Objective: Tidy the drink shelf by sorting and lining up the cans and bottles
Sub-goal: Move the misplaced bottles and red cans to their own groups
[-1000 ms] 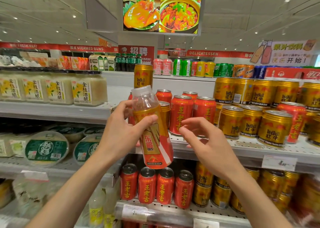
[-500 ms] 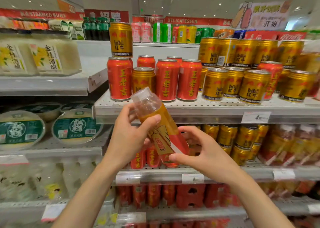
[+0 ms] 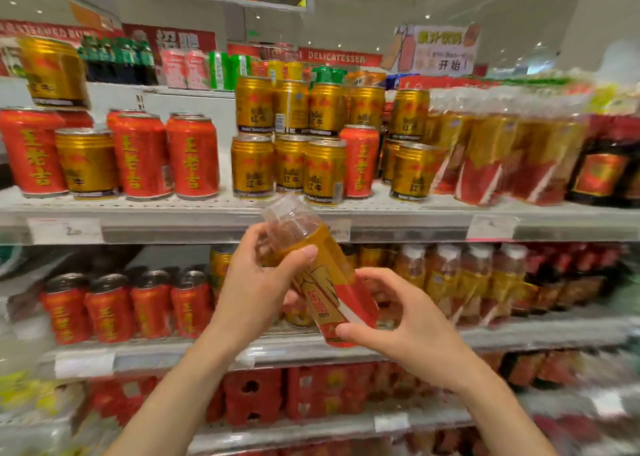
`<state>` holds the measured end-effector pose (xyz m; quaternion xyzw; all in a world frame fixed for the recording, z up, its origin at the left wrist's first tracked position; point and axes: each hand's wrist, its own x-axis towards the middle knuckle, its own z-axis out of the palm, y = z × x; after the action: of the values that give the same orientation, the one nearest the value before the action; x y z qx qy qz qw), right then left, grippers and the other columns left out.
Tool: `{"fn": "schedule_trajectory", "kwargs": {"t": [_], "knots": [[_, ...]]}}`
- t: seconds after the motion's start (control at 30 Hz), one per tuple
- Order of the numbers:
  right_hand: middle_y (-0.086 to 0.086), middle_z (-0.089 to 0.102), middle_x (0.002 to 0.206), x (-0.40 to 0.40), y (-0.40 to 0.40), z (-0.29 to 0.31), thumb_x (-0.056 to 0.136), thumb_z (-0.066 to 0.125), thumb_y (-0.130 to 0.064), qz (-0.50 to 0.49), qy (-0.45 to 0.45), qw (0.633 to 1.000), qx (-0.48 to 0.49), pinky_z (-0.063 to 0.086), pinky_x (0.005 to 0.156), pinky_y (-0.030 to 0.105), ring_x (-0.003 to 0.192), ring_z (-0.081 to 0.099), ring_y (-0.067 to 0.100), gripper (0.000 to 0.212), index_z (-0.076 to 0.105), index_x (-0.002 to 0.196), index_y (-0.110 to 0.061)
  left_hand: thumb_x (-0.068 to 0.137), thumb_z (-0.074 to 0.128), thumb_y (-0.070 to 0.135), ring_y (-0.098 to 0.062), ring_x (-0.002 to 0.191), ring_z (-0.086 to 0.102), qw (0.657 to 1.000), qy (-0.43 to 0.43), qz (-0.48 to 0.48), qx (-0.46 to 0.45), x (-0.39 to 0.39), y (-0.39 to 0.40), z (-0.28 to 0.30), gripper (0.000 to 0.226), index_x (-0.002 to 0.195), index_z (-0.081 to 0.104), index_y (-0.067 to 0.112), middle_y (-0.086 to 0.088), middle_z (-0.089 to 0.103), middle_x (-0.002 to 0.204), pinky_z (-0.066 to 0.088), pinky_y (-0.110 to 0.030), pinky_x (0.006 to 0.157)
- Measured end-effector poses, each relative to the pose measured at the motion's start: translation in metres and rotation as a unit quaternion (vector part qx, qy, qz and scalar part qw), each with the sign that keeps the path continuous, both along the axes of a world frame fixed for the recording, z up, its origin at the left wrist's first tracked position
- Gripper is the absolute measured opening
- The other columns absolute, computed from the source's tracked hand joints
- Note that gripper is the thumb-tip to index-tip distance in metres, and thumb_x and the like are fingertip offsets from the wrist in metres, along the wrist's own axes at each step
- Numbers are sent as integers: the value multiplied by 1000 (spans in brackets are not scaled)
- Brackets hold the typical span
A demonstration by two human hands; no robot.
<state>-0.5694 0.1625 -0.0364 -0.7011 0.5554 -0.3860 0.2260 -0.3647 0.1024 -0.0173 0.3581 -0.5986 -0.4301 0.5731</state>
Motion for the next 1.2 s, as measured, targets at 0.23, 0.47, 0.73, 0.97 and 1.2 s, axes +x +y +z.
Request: {"fn": "schedule_trajectory", "kwargs": {"t": [0.23,0.47,0.73,0.97,1.2], "knots": [[-34,64,111,-117,29,13,71,87,-50,-34,0,999,17,51,83,11,104,63,-7,60,54,121,-50,80,78,27,-17,39,57,999,-6,-45,5,-121,12,5,52,125,55,12,-3,74,89,48,-28,39],[-29,65,115,-161,24,30,72,85,-54,-73,20,997,-5,51,88,19,109,61,-7,62,54,126,-51,70,74,50,-23,47,64,996,-31,-79,-25,-166,-1,26,64,125,52,27,1,73,107,50,-24,44],[-35,61,117,-184,14,46,72,82,-58,-97,41,994,-29,47,89,14,111,58,-13,62,52,126,-53,70,74,50,-22,45,65,993,-23,-105,-58,-189,-15,46,52,115,52,38,8,69,113,53,-27,44],[-28,61,117,-209,-5,53,79,78,-55,-62,57,994,-73,50,93,17,111,58,-10,68,39,135,-57,73,71,45,-3,59,70,992,-33,-54,-108,-216,-24,61,52,119,53,30,33,69,97,58,-20,53],[-29,59,118,-254,-29,72,76,73,-66,-43,80,985,-149,50,85,8,106,58,-11,75,34,139,-52,78,74,42,4,92,69,990,-6,7,-139,-272,-29,88,40,113,57,33,12,71,108,52,-10,66]]}}
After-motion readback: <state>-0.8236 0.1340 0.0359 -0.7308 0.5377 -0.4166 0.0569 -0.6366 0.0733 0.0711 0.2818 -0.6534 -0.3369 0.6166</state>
